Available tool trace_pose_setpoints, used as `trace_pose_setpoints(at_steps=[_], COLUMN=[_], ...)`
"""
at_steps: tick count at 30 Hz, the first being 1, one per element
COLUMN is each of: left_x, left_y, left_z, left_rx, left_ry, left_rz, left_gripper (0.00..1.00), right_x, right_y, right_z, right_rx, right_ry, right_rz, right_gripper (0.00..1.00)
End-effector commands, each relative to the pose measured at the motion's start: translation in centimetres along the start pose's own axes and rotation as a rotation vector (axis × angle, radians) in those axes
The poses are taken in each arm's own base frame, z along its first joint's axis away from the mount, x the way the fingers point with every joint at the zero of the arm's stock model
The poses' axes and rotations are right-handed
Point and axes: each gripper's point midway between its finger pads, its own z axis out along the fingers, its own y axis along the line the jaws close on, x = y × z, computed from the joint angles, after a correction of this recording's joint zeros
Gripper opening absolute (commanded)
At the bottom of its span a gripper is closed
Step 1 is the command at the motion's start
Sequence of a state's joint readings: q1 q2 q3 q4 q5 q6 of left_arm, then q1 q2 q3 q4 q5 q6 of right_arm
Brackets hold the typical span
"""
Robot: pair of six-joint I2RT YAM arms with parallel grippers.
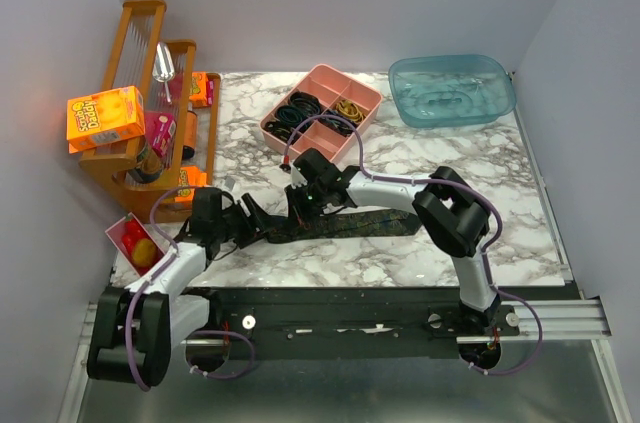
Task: Roll the ties
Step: Roll the tie at the center of the board.
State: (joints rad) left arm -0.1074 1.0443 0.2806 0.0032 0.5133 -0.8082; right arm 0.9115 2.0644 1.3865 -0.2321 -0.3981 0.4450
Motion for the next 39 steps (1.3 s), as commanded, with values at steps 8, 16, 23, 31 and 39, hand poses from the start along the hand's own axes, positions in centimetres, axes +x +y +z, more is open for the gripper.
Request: trace_pose_setpoints(at_steps=[8, 16, 23, 31, 39], left_x=[1.1, 0.5, 0.1, -0.6, -1.3], left_y=[-1.4, -2.4, -1.9, -1.5, -1.9], left_z=[1.5, 1.7, 1.7, 1.5, 1.2], left_rx=[0.073, 0.078, 0.001, -0.128, -0.205], left_ry=[0.016, -0.005, -0.005, -0.002, 0.008], left_rz=[-0.018, 0.026, 0.106, 0.202, 0.267], left_gripper=[0.47, 0.2, 0.06, 0.02, 0.0], right_x=[0.8, 0.2, -0.7, -1.2, -1.6], right_y=[-1.1, -0.7, 0.1, 0.3, 0.2], right_z=[-0.2, -0.5, -1.0, -1.4, -1.3], right_rx=[0.062, 0.056, 0.041, 0.046, 0.054], right_ry=[0.001, -0.014, -0.035, -0.047, -0.049], right_rz=[0.005, 0.0, -0.015, -0.025, -0.027], right_gripper=[0.01, 0.01, 0.01, 0.01, 0.01])
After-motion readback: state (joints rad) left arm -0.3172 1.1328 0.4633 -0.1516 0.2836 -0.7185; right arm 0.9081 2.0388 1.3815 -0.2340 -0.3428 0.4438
